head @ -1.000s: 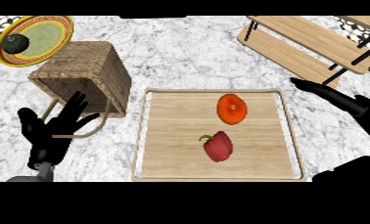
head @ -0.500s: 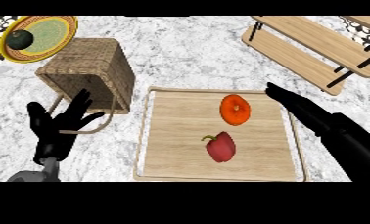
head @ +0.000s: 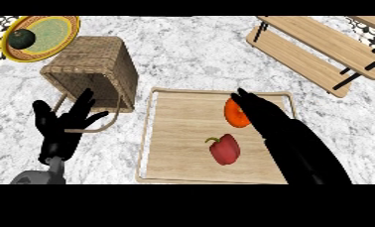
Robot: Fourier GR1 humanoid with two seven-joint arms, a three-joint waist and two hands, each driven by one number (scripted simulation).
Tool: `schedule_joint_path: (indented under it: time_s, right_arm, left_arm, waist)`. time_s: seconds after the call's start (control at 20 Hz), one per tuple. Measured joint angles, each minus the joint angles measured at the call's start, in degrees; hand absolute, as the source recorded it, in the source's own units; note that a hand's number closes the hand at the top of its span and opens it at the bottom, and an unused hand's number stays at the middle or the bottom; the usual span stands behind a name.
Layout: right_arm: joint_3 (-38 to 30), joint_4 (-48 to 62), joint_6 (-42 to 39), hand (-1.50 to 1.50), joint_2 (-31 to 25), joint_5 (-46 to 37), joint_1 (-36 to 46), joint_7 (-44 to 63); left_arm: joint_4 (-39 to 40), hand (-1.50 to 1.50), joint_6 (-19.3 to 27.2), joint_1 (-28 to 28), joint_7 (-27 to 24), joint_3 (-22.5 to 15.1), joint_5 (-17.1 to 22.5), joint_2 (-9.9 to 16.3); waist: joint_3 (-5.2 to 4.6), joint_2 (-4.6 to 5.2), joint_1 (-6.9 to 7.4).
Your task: Pick the bell pepper from the tray and place it in the tiered shelf
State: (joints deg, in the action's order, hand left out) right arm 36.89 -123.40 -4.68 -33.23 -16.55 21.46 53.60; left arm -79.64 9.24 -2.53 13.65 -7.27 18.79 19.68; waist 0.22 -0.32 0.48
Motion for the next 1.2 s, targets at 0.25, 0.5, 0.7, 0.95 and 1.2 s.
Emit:
schedule_joint_path:
  time_s: [0.25, 0.5, 0.7, 0.95, 1.2]
  right_arm:
    - [4.28, 3.78, -2.13, -1.5, 4.92, -5.96, 0.96, 2.75]
    - [5.29, 4.04, -3.49, -1.5, 8.54, -11.06, 0.12, 5.05]
    - [6.05, 6.23, -3.43, -1.5, 9.44, -15.91, -2.6, 3.65]
    - [7.36, 8.04, -3.82, -1.5, 13.18, -21.3, -5.14, 3.2]
    - [6.65, 11.65, -4.03, -1.5, 15.62, -25.44, -7.04, 1.29]
  left_arm:
    - [0.88, 0.0, -1.93, -0.14, -0.42, 1.11, 0.0, 0.01]
    - [0.61, 0.0, -1.78, 0.01, -0.13, 1.49, -1.09, -1.1]
    - [-0.03, 0.0, -2.04, 0.27, 0.67, 2.03, -1.54, -1.43]
    - [0.27, 0.0, -2.99, 0.46, 0.31, 3.11, -2.21, -2.11]
    - [1.33, 0.0, -4.2, -0.12, -0.4, 4.24, -3.13, -2.66]
  waist:
    - [0.02, 0.0, -0.18]
    - [0.09, -0.04, -0.37]
    - [0.07, 0.0, -0.43]
    - [0.08, 0.0, -0.45]
    - [0.16, -0.02, -0.44]
